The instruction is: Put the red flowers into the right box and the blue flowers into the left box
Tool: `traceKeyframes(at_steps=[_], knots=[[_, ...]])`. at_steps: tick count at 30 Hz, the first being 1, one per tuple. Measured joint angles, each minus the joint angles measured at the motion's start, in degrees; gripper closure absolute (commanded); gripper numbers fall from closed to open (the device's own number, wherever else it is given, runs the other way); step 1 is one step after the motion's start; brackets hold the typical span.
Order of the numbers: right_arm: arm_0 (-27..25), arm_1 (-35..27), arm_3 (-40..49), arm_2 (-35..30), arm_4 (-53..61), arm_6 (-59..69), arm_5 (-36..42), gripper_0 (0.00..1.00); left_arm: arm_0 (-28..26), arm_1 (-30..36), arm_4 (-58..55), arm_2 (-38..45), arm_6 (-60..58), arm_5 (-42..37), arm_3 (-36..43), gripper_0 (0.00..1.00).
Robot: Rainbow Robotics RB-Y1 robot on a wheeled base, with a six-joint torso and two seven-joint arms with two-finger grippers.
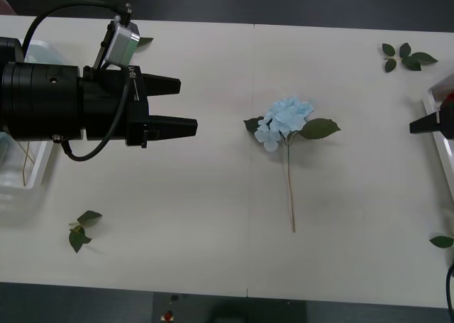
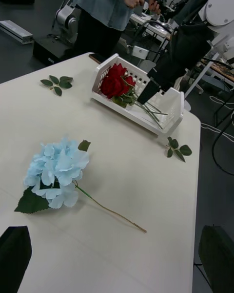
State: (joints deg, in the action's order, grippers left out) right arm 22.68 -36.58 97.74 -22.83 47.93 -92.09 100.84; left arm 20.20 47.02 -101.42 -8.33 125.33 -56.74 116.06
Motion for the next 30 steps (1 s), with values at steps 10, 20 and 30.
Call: traceKeyframes(at_steps=[10, 20, 30], knots=[[2.64, 3.49, 0.10, 10.78, 1.97, 1.60, -2.29, 0.00, 0.00, -0.01, 0.00, 0.00, 0.00, 0.00, -0.03, 0.00], [2.64, 4.26, 3.32, 26.68, -1.92, 14.58, -10.24, 0.00, 0.00, -0.01, -0.01, 0.00, 0.00, 0.00, -0.03, 0.00], [2.64, 4.26, 4.25, 40.57, -9.36, 26.45, -17.19, 0.00, 0.00, -0.02, -0.01, 0.00, 0.00, 0.00, -0.03, 0.00]])
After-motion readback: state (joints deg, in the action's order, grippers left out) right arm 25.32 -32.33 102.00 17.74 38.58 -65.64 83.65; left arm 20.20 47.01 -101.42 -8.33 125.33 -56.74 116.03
